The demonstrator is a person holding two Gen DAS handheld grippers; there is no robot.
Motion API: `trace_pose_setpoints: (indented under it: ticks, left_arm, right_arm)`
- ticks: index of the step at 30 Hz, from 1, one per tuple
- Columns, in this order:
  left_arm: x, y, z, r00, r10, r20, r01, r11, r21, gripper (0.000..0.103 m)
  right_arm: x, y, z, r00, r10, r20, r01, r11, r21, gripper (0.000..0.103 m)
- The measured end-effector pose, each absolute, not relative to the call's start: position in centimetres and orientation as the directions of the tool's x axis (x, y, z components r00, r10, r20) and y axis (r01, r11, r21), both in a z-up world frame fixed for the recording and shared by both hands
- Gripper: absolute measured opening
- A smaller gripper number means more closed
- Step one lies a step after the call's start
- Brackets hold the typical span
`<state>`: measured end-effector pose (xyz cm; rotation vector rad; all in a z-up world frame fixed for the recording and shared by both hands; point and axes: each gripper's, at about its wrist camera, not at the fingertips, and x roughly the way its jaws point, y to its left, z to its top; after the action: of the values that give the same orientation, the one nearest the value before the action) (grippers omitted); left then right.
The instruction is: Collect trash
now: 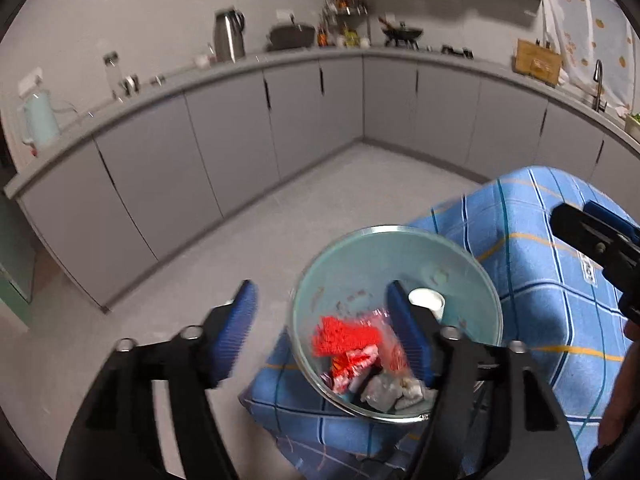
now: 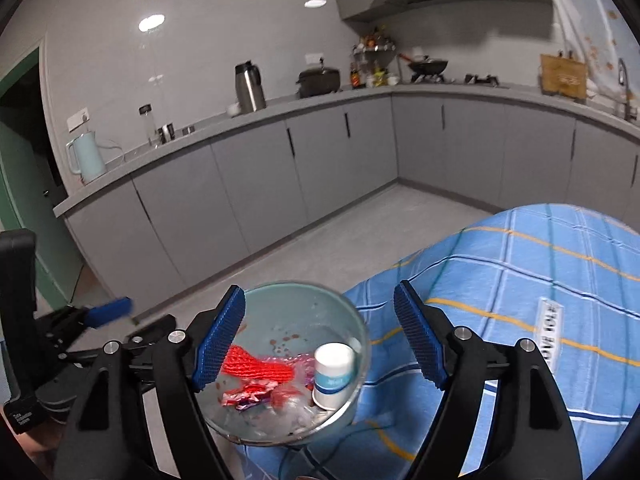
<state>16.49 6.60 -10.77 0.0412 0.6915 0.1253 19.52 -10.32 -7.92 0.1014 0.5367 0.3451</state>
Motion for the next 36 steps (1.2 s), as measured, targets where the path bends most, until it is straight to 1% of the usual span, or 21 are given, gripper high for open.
trace_pose_setpoints:
  ticks: [2,5,9,15,20,36]
  left_arm:
    - [15.2,6.2,-9.7,0.789,0.14,-0.598,-0.11,0.99,0.087,0.075]
    - [13.7,6.3,-8.3,0.817,0.15,-0.556,-0.122,0.989,0.087,0.083]
    - [11.5,6.7,-6.3,0.85,0.155,-0.504,-0.134,0.988,0.076,0.085]
    - [9.5,6.9,-4.3,0.879,0.143,-0.456,-0.132,0.99,0.054,0.088]
    - [8.7,7.2,-3.7,0.889,0.13,-0.44,-0.124,0.991,0.043,0.089]
    - [8.0,6.9,-3.2,0.895,0.118,-0.43,-0.11,0.993,0.045,0.089]
  right_arm:
    - [18.5,-10.7,-7.3,0.819,0.33,-0.469,-0.28,0.944,0.175,0.078]
    - [16.3,-11.4,-6.3,0.849,0.307,-0.43,-0.265,0.952,0.155,0.08]
    - [13.5,-12.0,-5.0,0.879,0.284,-0.384,-0.251,0.959,0.134,0.08]
    - [12.0,-11.3,-3.7,0.891,0.286,-0.352,-0.262,0.958,0.115,0.081]
    - [11.3,-10.8,-3.3,0.892,0.291,-0.345,-0.268,0.957,0.112,0.081]
    - [10.9,-11.3,-2.9,0.899,0.282,-0.336,-0.256,0.959,0.12,0.082]
